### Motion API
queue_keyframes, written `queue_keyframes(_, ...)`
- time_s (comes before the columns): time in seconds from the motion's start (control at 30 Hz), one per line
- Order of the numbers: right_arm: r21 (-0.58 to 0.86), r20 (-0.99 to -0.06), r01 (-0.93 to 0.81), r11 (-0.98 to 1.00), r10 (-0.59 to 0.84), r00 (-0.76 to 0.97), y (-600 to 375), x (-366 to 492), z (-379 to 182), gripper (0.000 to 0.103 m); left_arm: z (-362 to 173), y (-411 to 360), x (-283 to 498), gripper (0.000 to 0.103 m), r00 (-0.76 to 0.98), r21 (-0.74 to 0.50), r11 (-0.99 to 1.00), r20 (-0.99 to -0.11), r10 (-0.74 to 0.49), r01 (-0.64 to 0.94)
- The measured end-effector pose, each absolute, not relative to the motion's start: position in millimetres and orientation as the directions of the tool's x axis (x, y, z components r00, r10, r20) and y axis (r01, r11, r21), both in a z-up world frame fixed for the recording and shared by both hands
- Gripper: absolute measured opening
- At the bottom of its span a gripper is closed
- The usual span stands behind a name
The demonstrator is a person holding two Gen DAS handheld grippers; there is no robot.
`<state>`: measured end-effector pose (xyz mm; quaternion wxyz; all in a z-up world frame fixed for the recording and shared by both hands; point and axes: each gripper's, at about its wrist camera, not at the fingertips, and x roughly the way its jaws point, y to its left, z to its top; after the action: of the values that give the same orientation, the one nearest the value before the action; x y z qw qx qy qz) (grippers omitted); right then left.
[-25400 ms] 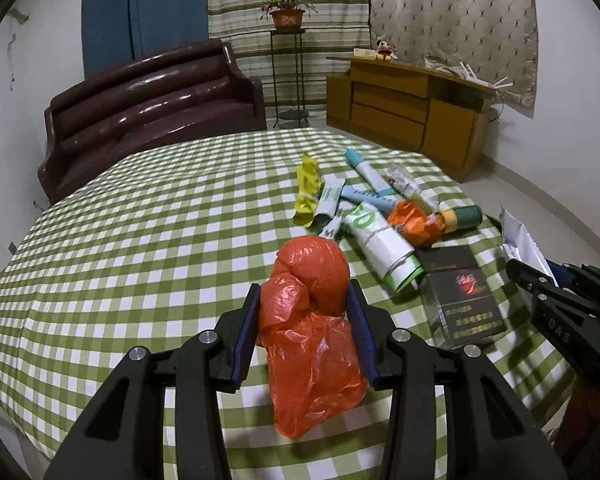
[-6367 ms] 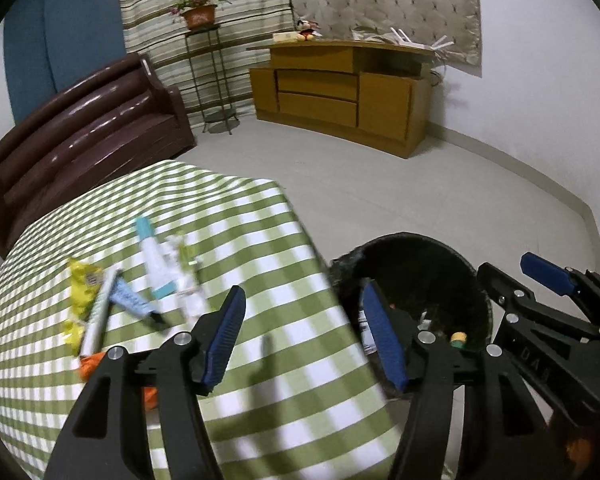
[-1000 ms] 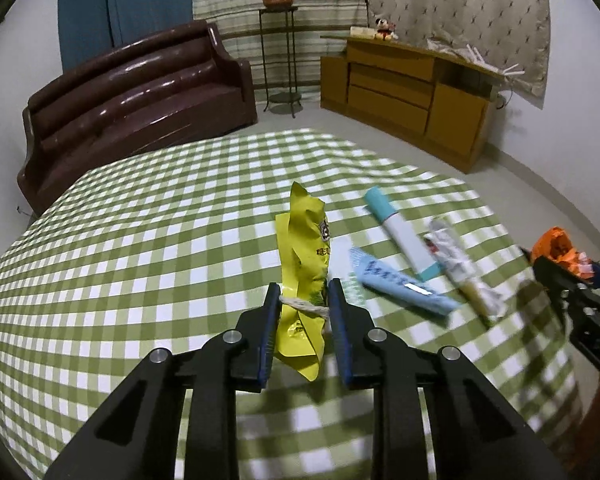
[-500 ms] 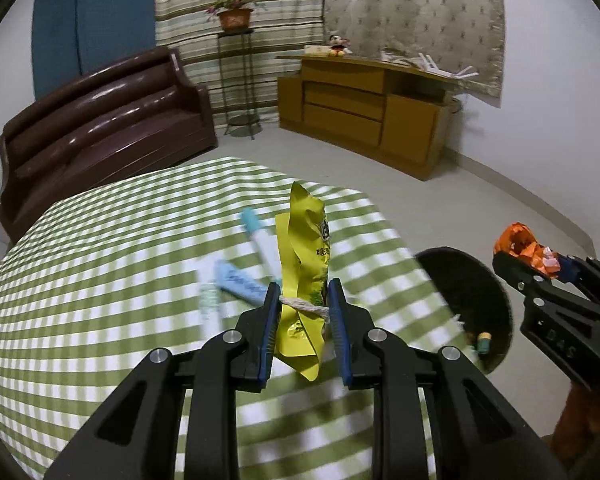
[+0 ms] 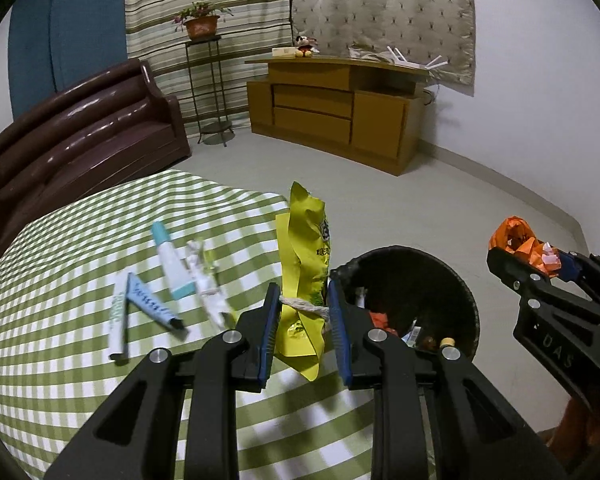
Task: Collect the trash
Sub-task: 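Carry the orange bag and yellow wrapper over the black bin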
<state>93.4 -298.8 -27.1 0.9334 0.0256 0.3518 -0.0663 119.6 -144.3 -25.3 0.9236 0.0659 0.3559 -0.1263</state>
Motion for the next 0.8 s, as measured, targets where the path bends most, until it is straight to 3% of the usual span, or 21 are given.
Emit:
queue_keyframes(0.73,0.035,-0.671,0.174,0.984,-0.106,0.734,-327,109,-42,0.042,-42,-191,150,0.026,0.688,0.088,0.945,-0.707,-0.162,0.314)
queue_keyframes(0.8,0.041,-0.675,0.18,0.983,-0.105,0.73,-330,111,-44,0.043,-45,-193,153,0.035,0.686,0.103,0.947,-0.714,-0.143,0.305)
